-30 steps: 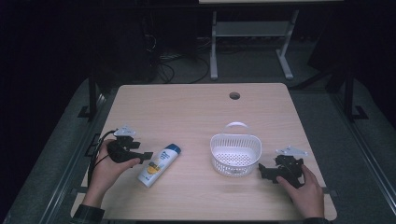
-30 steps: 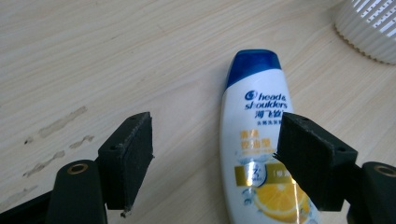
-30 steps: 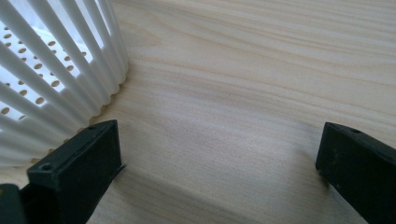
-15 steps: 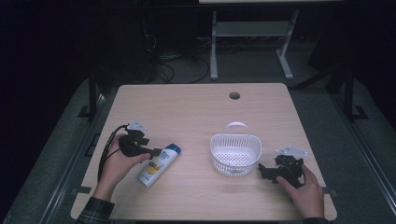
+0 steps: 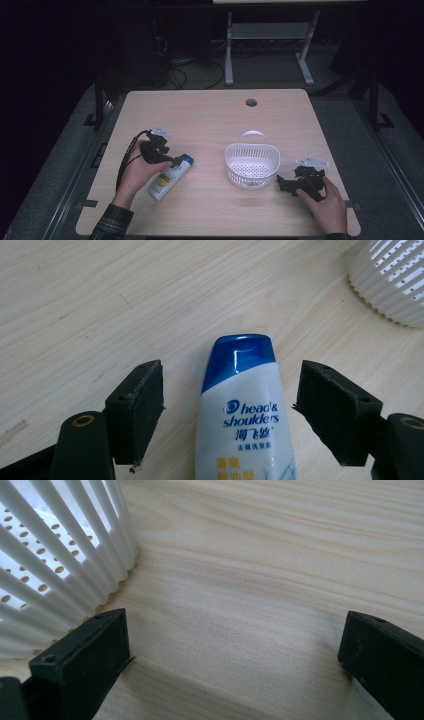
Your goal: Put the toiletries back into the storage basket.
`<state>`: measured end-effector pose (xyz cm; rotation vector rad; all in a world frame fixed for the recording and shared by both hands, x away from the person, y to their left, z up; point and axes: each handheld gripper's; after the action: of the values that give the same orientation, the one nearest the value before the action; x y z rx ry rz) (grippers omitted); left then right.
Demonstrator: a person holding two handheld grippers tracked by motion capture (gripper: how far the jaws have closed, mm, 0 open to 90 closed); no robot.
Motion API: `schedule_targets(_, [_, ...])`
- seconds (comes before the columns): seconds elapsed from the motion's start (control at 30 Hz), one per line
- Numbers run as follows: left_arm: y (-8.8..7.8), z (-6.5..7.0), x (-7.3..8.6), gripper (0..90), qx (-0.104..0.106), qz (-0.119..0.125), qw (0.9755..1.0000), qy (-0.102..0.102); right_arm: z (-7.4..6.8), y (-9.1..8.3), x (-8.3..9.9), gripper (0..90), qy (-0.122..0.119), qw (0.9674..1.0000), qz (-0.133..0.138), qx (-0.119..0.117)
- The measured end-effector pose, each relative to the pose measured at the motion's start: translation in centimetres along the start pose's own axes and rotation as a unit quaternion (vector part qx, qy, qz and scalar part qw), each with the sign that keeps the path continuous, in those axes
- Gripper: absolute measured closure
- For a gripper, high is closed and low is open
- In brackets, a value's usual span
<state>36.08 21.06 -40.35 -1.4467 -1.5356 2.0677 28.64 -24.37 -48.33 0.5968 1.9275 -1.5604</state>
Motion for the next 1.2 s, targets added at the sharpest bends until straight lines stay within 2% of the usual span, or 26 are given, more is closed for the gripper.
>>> schedule_targets(0.17, [0.6, 0.2, -0.6, 25.8, -0.002, -0.009, 1.0000, 0.003, 0.0, 0.0, 0.0, 0.0, 0.000, 1.0000, 0.000, 0.000])
schedule_targets(0.27, [1.3, 0.4, -0.8, 25.3, 0.000, -0.024, 0.9997, 0.008, 0.0, 0.0, 0.0, 0.0, 0.000, 1.0000, 0.000, 0.000])
schedule_targets(0.6, [2.7, 0.8, -0.4, 23.7, 0.004, -0.053, 0.9985, 0.013, 0.0, 0.0, 0.0, 0.0, 0.000, 1.0000, 0.000, 0.000])
schedule_targets(0.67, [3.2, 0.9, -0.3, 23.3, 0.004, -0.064, 0.9978, 0.013, 0.0, 0.0, 0.0, 0.0, 0.000, 1.0000, 0.000, 0.000])
schedule_targets(0.9, [4.0, 0.9, -0.1, 21.3, 0.006, -0.078, 0.9968, 0.015, 0.0, 0.0, 0.0, 0.0, 0.000, 1.0000, 0.000, 0.000])
schedule_targets(1.2, [4.9, 1.0, 0.1, 20.5, 0.002, -0.107, 0.9940, 0.024, 0.0, 0.0, 0.0, 0.0, 0.000, 1.0000, 0.000, 0.000])
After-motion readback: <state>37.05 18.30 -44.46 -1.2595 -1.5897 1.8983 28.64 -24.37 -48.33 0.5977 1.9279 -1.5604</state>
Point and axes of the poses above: each handheld gripper's, and its own axes: y roughly forward along the jaws, x roughly out of its underside, z roughly to its right, and after that the axes turned 10 degrees about y, right-handed
